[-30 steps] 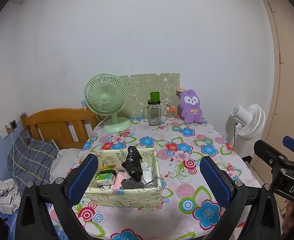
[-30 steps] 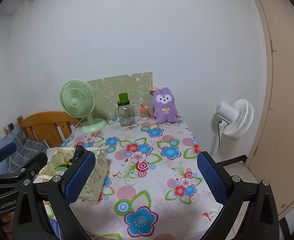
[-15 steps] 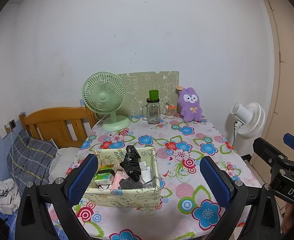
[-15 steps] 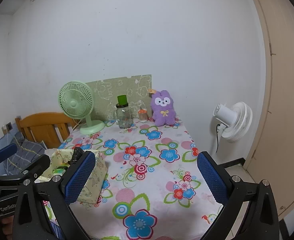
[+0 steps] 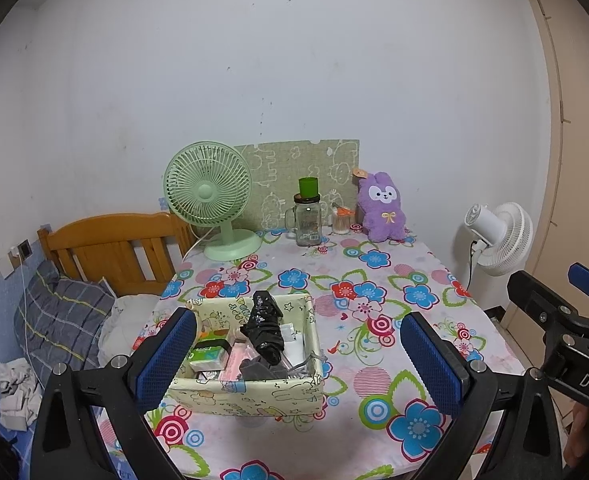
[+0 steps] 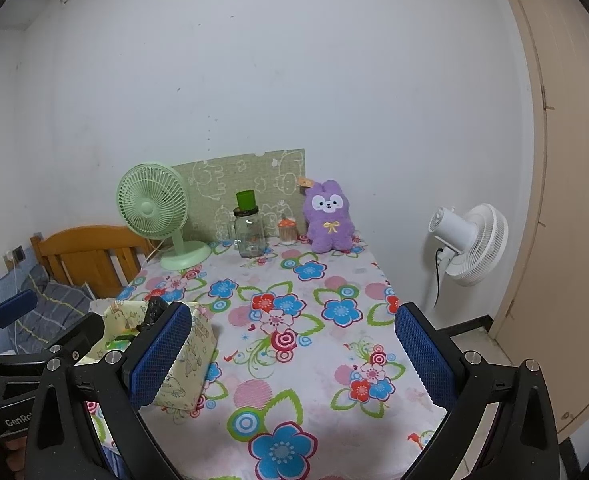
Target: Organize soft objects
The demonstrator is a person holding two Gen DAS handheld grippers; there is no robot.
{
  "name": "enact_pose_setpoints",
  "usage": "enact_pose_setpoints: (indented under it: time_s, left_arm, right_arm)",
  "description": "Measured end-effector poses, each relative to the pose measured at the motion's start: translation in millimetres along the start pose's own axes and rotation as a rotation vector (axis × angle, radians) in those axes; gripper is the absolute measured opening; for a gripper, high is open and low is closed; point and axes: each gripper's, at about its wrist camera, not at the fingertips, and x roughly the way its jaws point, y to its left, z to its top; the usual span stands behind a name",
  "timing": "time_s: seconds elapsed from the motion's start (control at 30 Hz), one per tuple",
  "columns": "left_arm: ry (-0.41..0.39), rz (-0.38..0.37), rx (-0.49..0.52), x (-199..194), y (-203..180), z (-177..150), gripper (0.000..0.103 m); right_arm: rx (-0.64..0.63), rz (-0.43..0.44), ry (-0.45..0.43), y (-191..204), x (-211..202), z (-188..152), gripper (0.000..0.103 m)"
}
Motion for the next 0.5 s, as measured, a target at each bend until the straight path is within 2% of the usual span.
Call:
enact_pose_setpoints:
  time_s: [0.5]
  left_arm:
    - [-0.001, 0.002, -0.001, 1.8, 0.9, -0.1, 0.103]
  right_arm:
    - [-0.002, -0.003, 0.004, 1.4, 2.1, 1.0, 0.103]
